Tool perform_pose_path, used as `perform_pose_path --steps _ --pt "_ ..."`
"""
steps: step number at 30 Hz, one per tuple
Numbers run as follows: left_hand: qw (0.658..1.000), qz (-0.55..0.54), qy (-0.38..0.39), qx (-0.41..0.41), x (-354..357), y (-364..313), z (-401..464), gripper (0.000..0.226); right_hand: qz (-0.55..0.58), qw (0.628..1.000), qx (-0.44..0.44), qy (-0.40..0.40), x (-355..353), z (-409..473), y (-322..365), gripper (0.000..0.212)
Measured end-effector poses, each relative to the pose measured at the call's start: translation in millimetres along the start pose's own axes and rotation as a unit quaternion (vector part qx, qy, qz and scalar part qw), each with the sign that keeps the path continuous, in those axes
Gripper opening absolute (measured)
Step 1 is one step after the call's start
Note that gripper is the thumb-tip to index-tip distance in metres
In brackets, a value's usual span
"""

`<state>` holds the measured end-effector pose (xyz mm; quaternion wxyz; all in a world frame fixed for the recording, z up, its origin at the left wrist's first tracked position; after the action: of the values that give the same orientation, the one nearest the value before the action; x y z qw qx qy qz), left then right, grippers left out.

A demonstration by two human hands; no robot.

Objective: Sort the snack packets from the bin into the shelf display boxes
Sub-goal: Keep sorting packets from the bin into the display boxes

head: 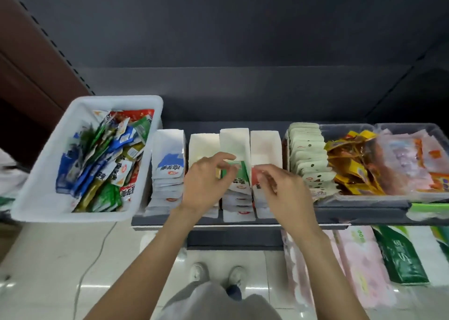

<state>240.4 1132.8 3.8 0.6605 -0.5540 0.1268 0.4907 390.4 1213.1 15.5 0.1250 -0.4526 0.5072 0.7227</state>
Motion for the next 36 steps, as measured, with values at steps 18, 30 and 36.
perform_pose_path --steps 18,30,36 --pt "0.93 -0.062 -0.207 -0.298 -232.9 281.7 -101.5 0.022 0.025 0.964 -0.154 0.214 228.6 39.8 259.4 0.023" --pt "0.971 -0.075 -0.031 -0.223 -206.3 313.7 -74.4 0.036 -0.091 0.978 0.064 0.178 331.5 85.2 300.7 0.037" --pt "0.985 -0.165 0.045 0.0 -220.7 288.0 -75.9 0.076 0.418 0.804 0.331 0.264 280.9 59.8 274.9 0.027"
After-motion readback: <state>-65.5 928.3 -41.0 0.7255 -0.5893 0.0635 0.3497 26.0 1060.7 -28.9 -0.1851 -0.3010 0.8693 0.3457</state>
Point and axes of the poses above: each hand's wrist, its own z-axis towards the middle knuckle, its own x-axis out of the palm, y = z × x, the point moved 5 cm from there along z, towards the middle knuckle, and after that the axes turned 15 degrees about x, right-handed, at the moved point
